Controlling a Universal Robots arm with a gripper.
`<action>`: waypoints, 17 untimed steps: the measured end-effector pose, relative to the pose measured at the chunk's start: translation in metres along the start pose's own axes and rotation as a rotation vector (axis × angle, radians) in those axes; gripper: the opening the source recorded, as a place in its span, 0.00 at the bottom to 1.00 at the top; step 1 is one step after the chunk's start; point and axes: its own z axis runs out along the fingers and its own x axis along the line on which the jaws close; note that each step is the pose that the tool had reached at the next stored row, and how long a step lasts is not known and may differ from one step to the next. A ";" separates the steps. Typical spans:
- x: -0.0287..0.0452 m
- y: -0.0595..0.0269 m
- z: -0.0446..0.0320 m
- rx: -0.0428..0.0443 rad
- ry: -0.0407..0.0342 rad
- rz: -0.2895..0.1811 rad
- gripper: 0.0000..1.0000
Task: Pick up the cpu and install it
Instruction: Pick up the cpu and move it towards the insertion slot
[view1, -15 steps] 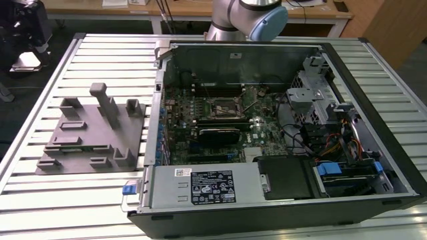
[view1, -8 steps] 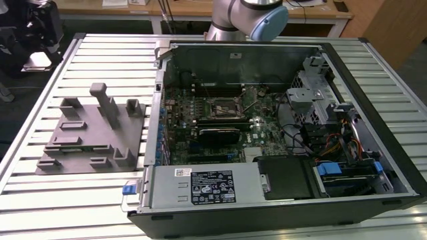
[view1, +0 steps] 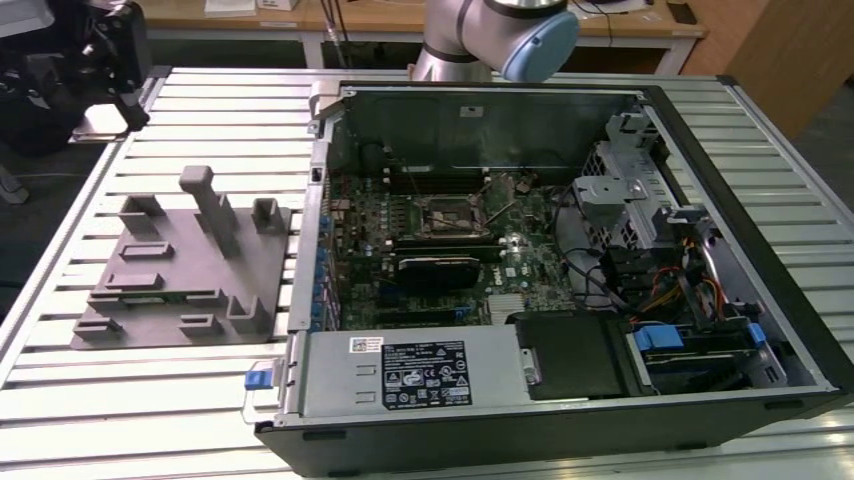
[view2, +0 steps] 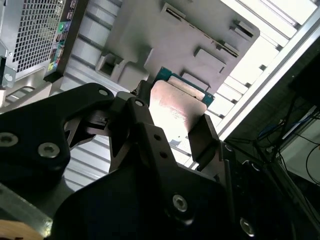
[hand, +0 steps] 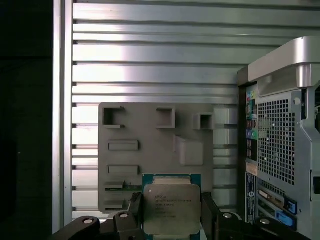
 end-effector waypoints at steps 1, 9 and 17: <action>-0.0025 0.0000 0.0001 0.0000 0.0000 0.000 0.54; -0.0239 0.0003 0.0011 0.0000 0.0001 0.000 0.54; -0.0481 0.0006 0.0022 -0.0001 0.0001 0.000 0.54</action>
